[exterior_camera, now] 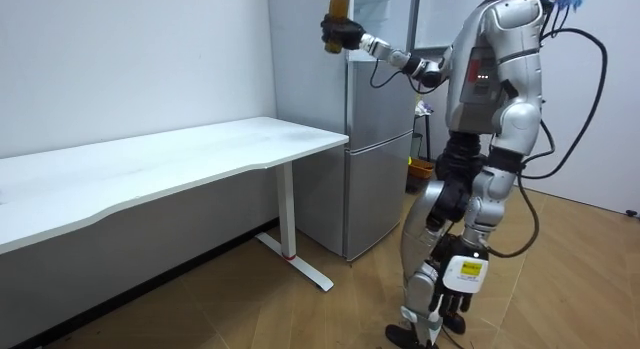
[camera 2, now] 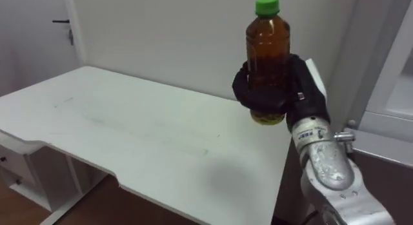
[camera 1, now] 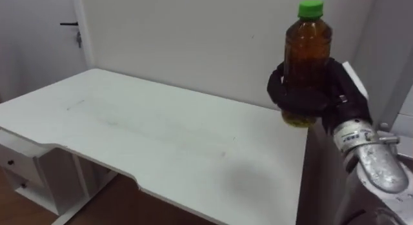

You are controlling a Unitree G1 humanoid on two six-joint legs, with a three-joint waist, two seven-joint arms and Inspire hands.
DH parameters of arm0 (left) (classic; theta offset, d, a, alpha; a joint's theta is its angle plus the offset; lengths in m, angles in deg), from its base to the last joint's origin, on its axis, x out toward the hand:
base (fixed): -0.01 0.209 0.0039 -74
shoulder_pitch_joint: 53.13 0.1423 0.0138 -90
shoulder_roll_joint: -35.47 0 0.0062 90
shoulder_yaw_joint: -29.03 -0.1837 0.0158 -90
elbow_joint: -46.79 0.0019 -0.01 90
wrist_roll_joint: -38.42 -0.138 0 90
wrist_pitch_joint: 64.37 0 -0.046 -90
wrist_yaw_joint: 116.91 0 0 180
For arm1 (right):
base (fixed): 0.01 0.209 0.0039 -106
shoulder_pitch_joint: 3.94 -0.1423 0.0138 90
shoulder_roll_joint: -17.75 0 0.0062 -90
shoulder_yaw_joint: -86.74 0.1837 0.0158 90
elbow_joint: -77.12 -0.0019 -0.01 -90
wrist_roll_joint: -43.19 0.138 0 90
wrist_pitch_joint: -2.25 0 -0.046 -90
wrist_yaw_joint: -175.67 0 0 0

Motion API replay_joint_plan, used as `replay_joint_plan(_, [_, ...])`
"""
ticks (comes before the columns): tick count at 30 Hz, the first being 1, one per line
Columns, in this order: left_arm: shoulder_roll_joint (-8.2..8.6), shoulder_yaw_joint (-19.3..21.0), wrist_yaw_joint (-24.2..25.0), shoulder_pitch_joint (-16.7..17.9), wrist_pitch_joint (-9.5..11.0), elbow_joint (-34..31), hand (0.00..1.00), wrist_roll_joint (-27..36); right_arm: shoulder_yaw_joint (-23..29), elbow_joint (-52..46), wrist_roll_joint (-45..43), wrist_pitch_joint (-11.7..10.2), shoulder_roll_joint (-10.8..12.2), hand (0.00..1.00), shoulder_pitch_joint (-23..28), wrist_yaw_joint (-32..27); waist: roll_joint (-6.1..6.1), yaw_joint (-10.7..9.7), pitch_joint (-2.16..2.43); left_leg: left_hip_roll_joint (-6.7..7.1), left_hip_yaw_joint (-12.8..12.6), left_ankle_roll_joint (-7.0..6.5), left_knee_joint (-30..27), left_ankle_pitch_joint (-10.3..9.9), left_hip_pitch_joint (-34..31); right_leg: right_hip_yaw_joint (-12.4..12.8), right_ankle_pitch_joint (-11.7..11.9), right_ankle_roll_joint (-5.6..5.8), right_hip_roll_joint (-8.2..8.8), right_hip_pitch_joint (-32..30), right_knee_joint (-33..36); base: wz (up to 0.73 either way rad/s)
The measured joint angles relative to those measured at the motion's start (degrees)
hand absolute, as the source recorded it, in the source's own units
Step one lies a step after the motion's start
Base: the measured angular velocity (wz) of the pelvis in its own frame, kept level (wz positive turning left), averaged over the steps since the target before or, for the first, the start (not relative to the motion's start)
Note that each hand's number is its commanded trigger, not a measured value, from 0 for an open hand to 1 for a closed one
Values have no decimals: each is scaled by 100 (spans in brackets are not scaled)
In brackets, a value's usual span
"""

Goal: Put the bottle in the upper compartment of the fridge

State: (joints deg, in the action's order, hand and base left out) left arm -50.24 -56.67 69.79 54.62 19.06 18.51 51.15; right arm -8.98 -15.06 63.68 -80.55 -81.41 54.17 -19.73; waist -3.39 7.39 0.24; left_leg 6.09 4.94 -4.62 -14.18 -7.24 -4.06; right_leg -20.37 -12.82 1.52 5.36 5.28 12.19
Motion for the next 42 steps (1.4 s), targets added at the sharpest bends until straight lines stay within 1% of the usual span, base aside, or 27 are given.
replay_joint_plan(2, [-5, 13, -57, -11, -1, 21, 0, -1, 39, -161, 12, 14, -16, 100, 1, 23, -18, -107, 5, -27, -61, -4, 70, -5, 80, 50, 35, -5, -12, 41, -41, -24])
replay_joint_plan(3, [-9, 15, -114, -19, 0, 23, 0, -1, 80, -206, 55, 15, -41, 100, 4, 103, -31, -163, 9, -54, -125, -1, 79, -28, 107, 127, 52, -12, -30, 46, -54, -23])
replay_joint_plan(4, [-9, 22, -145, -21, 15, 22, 0, -1, 165, -275, 53, 43, -58, 100, 52, 181, -55, -268, 16, -65, -155, -1, 80, -41, 125, 152, 56, -14, -37, 81, -51, -20])
replay_joint_plan(6, [-10, 30, -156, -42, 39, 20, 0, 3, 331, -419, 53, 44, -140, 100, 228, 187, -96, -381, 32, -68, -181, -2, 97, -42, 132, 159, 59, -12, -33, 80, -47, -11])
replay_joint_plan(7, [-10, 43, -157, -49, 43, 20, 0, 3, 403, -456, 51, 46, -223, 100, 313, 181, -119, -418, 33, -77, -215, -3, 109, -42, 140, 173, 65, -14, -33, 69, -47, -17])
replay_joint_plan(9, [-10, 54, -156, -61, 43, 21, 0, 30, 551, -508, 49, 55, -267, 100, 444, 173, -143, -454, 37, -122, -331, 0, 128, -55, 151, 217, 95, -23, -49, 27, -47, -33])
replay_joint_plan(11, [-6, 116, -153, -69, 42, 21, 0, 27, 662, -508, 49, 104, -314, 100, 474, 153, -148, -470, 36, -167, -444, 5, 133, -85, 156, 291, 119, -34, -69, -16, -45, -40])
replay_joint_plan(13, [-10, 156, -150, -73, 47, 32, 0, 12, 844, -531, 29, 155, -407, 100, 572, 133, -155, -611, 42, -189, -496, 1, 135, -111, 173, 322, 146, -31, -82, -26, -49, -18])
replay_joint_plan(15, [-10, 188, -147, -73, 69, 76, 0, 12, 984, -566, -31, 170, -454, 100, 644, 105, -157, -693, 44, -188, -521, -4, 137, -114, 181, 361, 149, -26, -82, -24, -46, -8])
replay_joint_plan(19, [-9, 225, -145, -28, 66, 97, 0, 31, 1247, -568, 2, 171, -473, 100, 651, -14, -156, -870, 41, -227, -643, -8, 148, -129, 235, 467, 171, -26, -105, -20, -48, -14])
replay_joint_plan(24, [-10, 472, -168, -12, 59, 88, 0, 131, 1681, -553, 306, 188, -490, 100, 908, -110, -179, -886, 32, -263, -660, 22, 143, -181, 335, 476, 171, -28, -132, 65, -52, -7])
replay_joint_plan(26, [-11, 497, -225, -18, 59, 96, 0, 132, 1761, -543, 318, 230, -491, 100, 1002, -166, -177, -897, 29, -273, -672, 30, 146, -186, 361, 483, 171, -28, -142, 78, -53, -5])
replay_joint_plan(28, [-10, 499, -275, -13, 60, 121, 0, 135, 1846, -531, 355, 242, -492, 100, 1263, -212, -193, -899, 24, -281, -675, 37, 142, -190, 379, 482, 171, -28, -148, 81, -51, 0])
replay_joint_plan(30, [-10, 501, -278, 2, 57, 120, 0, 131, 1870, -445, 503, 299, -492, 100, 1380, -201, -206, -915, 12, -281, -676, 38, 142, -192, 372, 473, 171, -29, -145, 60, -44, 0])
replay_joint_plan(31, [-10, 503, -277, 20, 50, 120, 0, 122, 1875, -297, 597, 361, -494, 100, 1386, -191, -237, -918, -3, -280, -676, 38, 141, -195, 363, 470, 170, -29, -143, 48, -44, 0])
replay_joint_plan(33, [-11, 518, -270, 41, 43, 104, 0, 66, 1926, -38, 654, 490, -502, 100, 1385, -190, -260, -910, -7, -279, -681, 37, 131, -196, 336, 479, 167, -35, -141, 23, -47, 0])
replay_joint_plan(34, [-9, 518, -250, 82, 22, 81, 0, 60, 1952, 107, 672, 562, -504, 100, 1385, -192, -280, -903, 1, -276, -690, 36, 118, -196, 305, 492, 161, -43, -141, -10, -48, 0])
replay_joint_plan(35, [-9, 518, -243, 96, 11, 80, 0, 58, 1958, 170, 676, 586, -504, 100, 1385, -195, -287, -898, 7, -275, -696, 34, 107, -197, 279, 503, 159, -47, -141, -33, -49, -4])
replay_joint_plan(36, [-9, 519, -221, 103, -31, 85, 0, 58, 2014, 241, 824, 607, -505, 100, 1361, -195, -297, -882, 3, -276, -715, 31, 96, -197, 259, 540, 158, -48, -144, -53, -50, -7])
replay_joint_plan(38, [-12, 530, -200, 132, -75, 92, 0, 33, 2046, 423, 934, 613, -600, 100, 1265, -193, -305, -854, 10, -276, -740, 25, 82, -200, 268, 581, 156, -45, -145, -42, -59, -5])
replay_joint_plan(39, [-18, 593, -177, 135, -91, 91, 0, -8, 2041, 563, 924, 618, -689, 100, 1253, -184, -328, -807, 22, -274, -745, 17, 71, -208, 271, 583, 153, -41, -145, -30, -58, 0])
replay_joint_plan(40, [-22, 690, -143, 146, -96, 91, 0, -4, 2041, 716, 896, 670, -701, 100, 1176, -199, -358, -787, 31, -271, -742, 15, 71, -209, 263, 573, 151, -38, -144, -23, -57, 0])
replay_joint_plan(41, [-30, 707, -140, 148, -98, 91, 0, -4, 2042, 797, 887, 673, -702, 100, 1114, -207, -370, -784, 34, -271, -741, 15, 69, -209, 258, 567, 151, -38, -144, -15, -56, 0])
replay_joint_plan(42, [-37, 764, -135, 150, -114, 75, 0, -6, 2041, 906, 833, 737, -726, 100, 1011, -222, -392, -772, 37, -270, -737, 15, 68, -209, 246, 551, 151, -38, -143, -20, -53, 5])
